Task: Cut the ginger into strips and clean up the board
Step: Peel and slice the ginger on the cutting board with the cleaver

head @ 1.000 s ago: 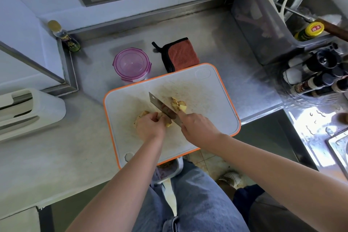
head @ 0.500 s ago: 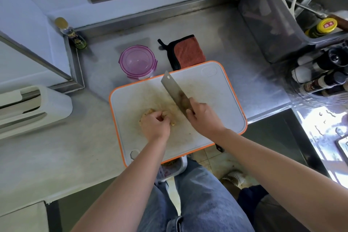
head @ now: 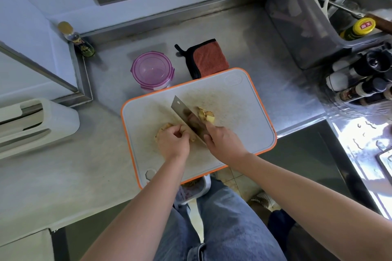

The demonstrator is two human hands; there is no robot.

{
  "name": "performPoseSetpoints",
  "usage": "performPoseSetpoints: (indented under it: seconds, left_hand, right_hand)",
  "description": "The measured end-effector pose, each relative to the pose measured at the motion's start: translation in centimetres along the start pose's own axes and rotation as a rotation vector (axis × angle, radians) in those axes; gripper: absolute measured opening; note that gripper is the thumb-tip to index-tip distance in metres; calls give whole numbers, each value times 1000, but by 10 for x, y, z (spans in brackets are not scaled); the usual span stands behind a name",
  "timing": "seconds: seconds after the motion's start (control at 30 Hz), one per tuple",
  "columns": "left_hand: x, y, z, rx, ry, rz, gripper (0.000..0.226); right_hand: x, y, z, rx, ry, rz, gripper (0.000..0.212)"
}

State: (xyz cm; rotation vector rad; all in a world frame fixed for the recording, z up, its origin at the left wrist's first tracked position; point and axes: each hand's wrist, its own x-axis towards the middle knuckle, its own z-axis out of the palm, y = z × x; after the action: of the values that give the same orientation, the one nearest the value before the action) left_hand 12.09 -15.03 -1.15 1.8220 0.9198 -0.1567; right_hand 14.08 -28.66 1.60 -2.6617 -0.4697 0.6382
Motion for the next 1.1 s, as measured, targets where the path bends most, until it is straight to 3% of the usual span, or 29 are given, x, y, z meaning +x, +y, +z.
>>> performPoseSetpoints:
  seconds: [0.07,0.23,0.87,1.1]
  left_hand:
    - [3,-4,1,-38,-4,-27,30]
    - [4,-5,3,39,-12,4,5]
    - [-1,-1,1,120,4,54,12]
    - [5,-7,5,61,-10,-3,10]
  right_hand:
    - [-1,6,-3,63,42,39,14]
    - [-6,1,-13,128,68,-22,6]
    - [-14,-14,-15,101,36,18,17]
    - [-7,-11,-23,196,166,82,12]
